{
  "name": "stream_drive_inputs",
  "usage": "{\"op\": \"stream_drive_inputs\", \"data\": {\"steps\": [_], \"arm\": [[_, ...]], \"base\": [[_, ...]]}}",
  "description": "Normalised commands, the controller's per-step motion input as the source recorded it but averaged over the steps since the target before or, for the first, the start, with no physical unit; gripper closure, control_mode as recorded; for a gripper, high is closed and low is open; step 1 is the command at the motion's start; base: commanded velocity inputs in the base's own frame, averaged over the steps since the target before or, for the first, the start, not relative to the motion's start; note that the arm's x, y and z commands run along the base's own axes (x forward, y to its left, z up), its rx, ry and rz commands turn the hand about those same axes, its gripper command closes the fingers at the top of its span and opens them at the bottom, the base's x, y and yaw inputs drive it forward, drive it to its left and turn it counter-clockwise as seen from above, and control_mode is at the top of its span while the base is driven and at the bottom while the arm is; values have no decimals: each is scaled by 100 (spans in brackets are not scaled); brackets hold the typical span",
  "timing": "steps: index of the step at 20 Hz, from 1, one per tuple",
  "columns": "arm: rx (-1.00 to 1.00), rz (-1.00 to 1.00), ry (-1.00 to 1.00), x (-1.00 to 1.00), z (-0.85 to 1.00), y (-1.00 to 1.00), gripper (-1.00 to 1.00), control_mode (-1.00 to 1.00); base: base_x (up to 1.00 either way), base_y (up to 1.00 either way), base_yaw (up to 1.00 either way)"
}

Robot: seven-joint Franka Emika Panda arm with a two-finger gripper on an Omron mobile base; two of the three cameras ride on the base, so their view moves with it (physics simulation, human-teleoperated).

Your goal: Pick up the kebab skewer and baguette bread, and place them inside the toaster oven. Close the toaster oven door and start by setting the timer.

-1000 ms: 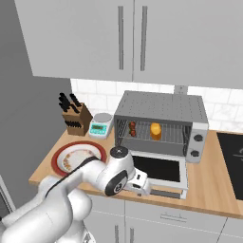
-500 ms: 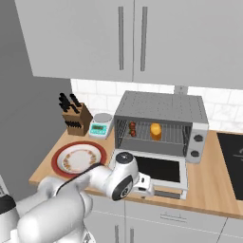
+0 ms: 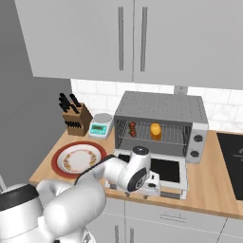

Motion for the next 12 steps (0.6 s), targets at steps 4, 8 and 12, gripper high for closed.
{"op": "stream_drive_inputs", "data": {"steps": [4, 8, 12], "arm": [[0, 1, -19, 33, -13, 19, -100, -100], [0, 0, -33, 36, -12, 33, -100, -100], [0, 0, -37, 67, -5, 30, -100, -100]], "base": [[0, 0, 0], [0, 0, 0], [0, 0, 0]]}}
